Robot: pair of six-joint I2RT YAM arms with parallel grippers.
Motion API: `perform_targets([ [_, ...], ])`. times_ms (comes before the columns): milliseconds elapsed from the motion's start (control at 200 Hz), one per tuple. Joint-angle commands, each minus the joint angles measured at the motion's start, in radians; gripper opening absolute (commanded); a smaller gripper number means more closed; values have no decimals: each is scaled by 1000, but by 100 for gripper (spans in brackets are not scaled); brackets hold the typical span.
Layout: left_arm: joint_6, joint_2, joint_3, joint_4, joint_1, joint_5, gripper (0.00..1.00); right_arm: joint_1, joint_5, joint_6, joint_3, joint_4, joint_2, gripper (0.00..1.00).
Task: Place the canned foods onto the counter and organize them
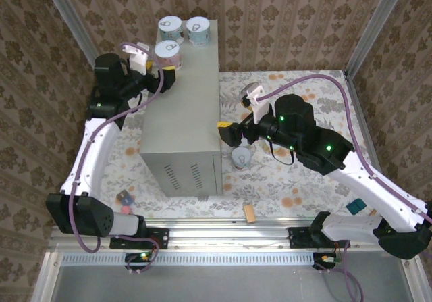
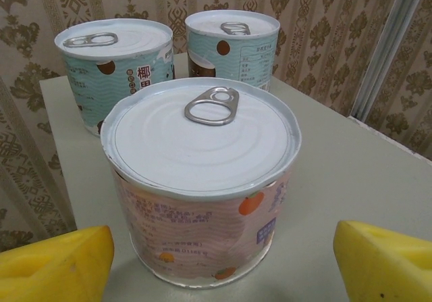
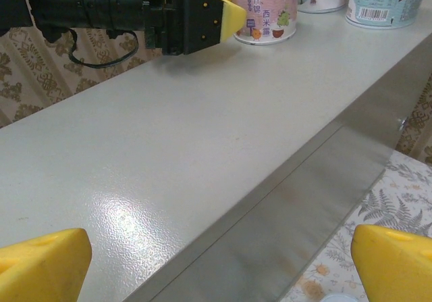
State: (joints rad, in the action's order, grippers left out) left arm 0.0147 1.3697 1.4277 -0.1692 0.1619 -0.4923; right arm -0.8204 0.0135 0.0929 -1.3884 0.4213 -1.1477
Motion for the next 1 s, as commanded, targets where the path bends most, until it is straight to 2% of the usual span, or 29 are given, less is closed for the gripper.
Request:
perform_targets([
  [0, -3, 29, -1, 44, -9, -40, 86, 3, -14, 28, -33, -15, -10, 100],
  [295, -7, 96, 42, 60, -10, -46, 79, 4, -5, 33, -35, -6, -4, 100],
  [745, -23, 153, 74, 85, -12, -57, 75, 3, -1, 25, -42, 2, -6, 100],
  [900, -36, 169, 83, 93, -13, -50, 88, 4, 3, 25, -42, 5, -6, 100],
  [990, -45, 177, 88, 102, -13, -56, 92, 4, 3, 22, -41, 2, -6, 100],
])
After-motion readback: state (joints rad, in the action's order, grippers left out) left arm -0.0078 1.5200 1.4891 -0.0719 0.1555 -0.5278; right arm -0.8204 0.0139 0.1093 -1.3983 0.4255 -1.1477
